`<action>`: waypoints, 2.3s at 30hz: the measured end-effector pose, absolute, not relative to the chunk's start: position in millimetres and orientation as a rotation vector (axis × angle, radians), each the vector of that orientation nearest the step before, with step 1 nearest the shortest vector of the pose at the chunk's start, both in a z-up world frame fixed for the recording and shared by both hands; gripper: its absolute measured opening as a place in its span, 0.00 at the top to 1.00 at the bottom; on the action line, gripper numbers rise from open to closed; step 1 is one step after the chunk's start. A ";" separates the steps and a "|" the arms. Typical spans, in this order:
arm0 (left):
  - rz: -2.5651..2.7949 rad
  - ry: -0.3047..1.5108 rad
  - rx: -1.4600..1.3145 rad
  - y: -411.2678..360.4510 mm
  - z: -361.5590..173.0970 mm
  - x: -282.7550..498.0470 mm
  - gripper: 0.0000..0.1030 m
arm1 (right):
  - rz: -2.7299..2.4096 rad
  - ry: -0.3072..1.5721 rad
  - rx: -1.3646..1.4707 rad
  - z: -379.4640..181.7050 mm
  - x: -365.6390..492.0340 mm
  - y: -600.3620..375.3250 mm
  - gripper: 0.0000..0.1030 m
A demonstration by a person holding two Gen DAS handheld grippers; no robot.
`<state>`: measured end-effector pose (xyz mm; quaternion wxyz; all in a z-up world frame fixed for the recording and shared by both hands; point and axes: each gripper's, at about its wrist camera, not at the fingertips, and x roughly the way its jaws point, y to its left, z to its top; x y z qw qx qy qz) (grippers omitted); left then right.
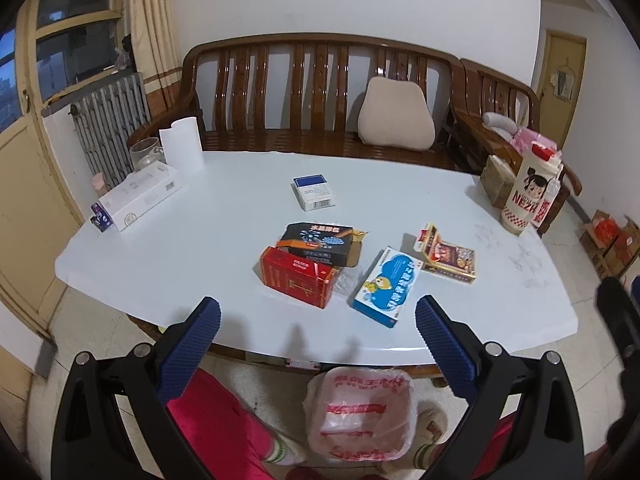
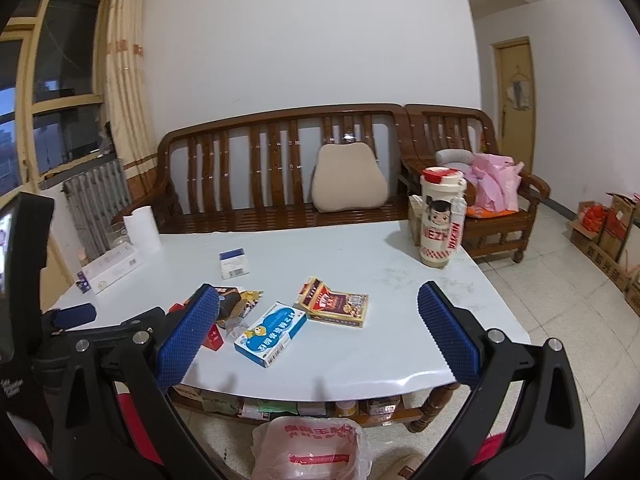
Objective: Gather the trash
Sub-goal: 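Grasp the blue-white cigarette pack with the left tool while the right tool grasps the yellow card box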
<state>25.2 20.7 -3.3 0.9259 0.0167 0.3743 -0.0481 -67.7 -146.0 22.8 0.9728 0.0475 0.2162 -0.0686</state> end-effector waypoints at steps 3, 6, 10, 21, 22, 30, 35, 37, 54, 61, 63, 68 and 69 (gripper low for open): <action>-0.092 0.755 0.053 27.8 4.8 33.6 0.07 | -0.145 0.411 0.040 32.1 -61.2 -152.3 0.05; -0.113 0.761 0.053 37.0 16.6 47.3 0.07 | -0.123 0.425 -0.004 41.4 -48.1 -163.0 0.05; -0.165 0.791 0.089 41.5 31.8 75.0 0.07 | -0.034 0.477 0.018 50.6 -25.4 -184.3 0.05; -0.300 0.923 0.183 24.8 30.6 137.6 0.07 | 0.122 0.540 -0.055 53.7 32.6 -213.0 0.05; -0.294 0.941 0.193 22.7 28.6 142.0 0.07 | 0.126 0.555 -0.069 53.0 38.0 -214.5 0.05; -0.332 1.092 0.163 15.3 18.8 183.4 0.07 | 0.204 0.667 -0.131 53.6 76.0 -221.6 0.05; -0.320 1.157 0.152 10.2 14.4 207.2 0.07 | 0.245 0.723 -0.170 48.9 98.1 -223.2 0.05; -0.313 1.183 0.151 5.9 11.5 218.2 0.07 | 0.277 0.760 -0.182 45.6 108.8 -222.9 0.05; -0.179 1.342 0.166 -18.0 -21.8 317.5 0.07 | 0.492 0.983 -0.367 12.7 187.1 -209.5 0.05; -0.147 1.392 0.169 -28.9 -47.4 351.6 0.07 | 0.550 1.083 -0.461 -15.3 204.9 -205.3 0.05; -0.138 1.408 0.171 -32.4 -56.6 360.5 0.07 | 0.574 1.119 -0.488 -28.2 207.7 -201.9 0.05; -0.117 1.446 0.171 -38.0 -79.9 380.3 0.07 | 0.603 1.184 -0.495 -55.1 216.1 -197.6 0.05; -0.111 1.455 0.169 -38.4 -85.1 384.9 0.07 | 0.606 1.199 -0.492 -59.6 218.1 -197.6 0.05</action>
